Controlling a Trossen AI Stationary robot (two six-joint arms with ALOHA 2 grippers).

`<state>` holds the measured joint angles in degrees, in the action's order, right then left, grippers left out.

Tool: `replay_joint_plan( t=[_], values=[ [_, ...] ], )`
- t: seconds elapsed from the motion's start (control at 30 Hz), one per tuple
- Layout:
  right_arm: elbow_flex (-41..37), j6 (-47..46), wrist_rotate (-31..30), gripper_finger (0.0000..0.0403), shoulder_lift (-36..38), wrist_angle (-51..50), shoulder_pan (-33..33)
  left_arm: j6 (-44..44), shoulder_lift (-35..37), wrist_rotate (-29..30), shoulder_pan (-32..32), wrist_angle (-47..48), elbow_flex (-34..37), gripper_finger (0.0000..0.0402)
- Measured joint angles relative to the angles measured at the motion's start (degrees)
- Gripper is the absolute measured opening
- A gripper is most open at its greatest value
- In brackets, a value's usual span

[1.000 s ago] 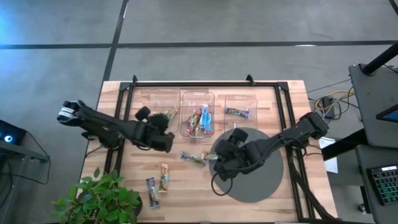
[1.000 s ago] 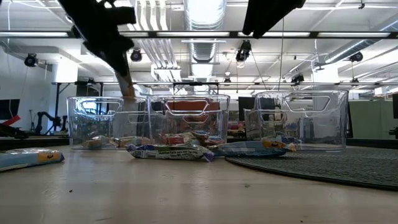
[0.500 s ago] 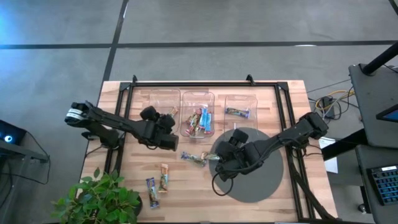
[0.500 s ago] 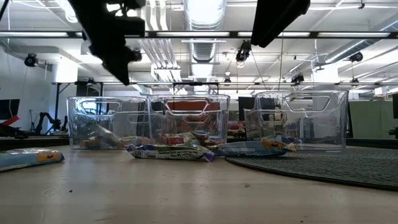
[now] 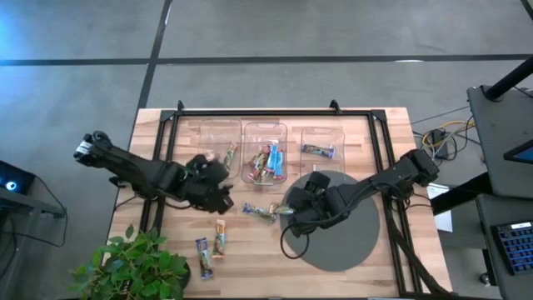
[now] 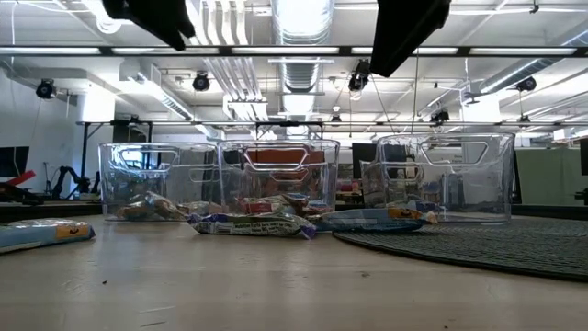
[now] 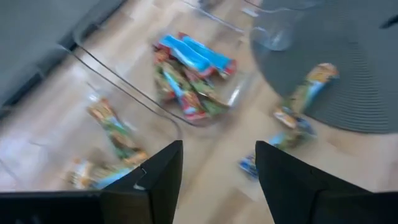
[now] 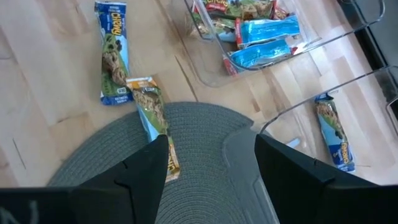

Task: Pick and place Granola Bars by type
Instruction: Put the yellow granola bar into the left transparent bin

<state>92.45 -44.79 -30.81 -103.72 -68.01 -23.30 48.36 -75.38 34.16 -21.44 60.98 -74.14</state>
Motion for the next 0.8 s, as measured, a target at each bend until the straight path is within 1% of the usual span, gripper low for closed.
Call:
replay_joint_plan(
  t=[0.13, 0.23, 0.4, 0.47, 0.63, 0.73, 0.8],
  values=[
    [0.0, 0.0, 0.9, 0.0231, 0.0, 0.1, 0.0, 6.9, 0.4, -1.9, -3.5, -0.1, 0.0, 0.0183],
    [0.0, 0.0, 2.4, 0.0231, 0.0, 0.2, 0.0, 12.8, 0.4, -2.0, -6.0, -0.3, 0.0, 0.0183],
    [0.0, 0.0, 8.7, 0.0231, 0.0, 0.8, 0.3, 23.8, 0.2, -2.4, -8.9, -0.8, 0.4, 0.0183],
    [-0.2, 0.0, 10.8, 0.0231, 0.0, 1.4, 0.5, 28.2, -0.2, -4.0, -9.4, -0.9, 0.7, 0.0183],
    [-0.7, -1.0, 11.5, 0.0231, 0.0, 1.6, 0.5, 34.3, -2.9, -13.1, -9.9, -0.7, 4.8, 0.0183],
    [-0.8, -1.6, 11.5, 0.0231, 0.0, 1.7, 0.5, 35.9, -5.6, -21.2, -9.9, -0.8, 7.8, 0.0183],
    [-0.8, -1.6, 11.5, 0.0231, 0.0, 2.0, 0.5, 36.4, -7.6, -25.4, -9.9, -1.0, 9.5, 0.0183]
  ],
)
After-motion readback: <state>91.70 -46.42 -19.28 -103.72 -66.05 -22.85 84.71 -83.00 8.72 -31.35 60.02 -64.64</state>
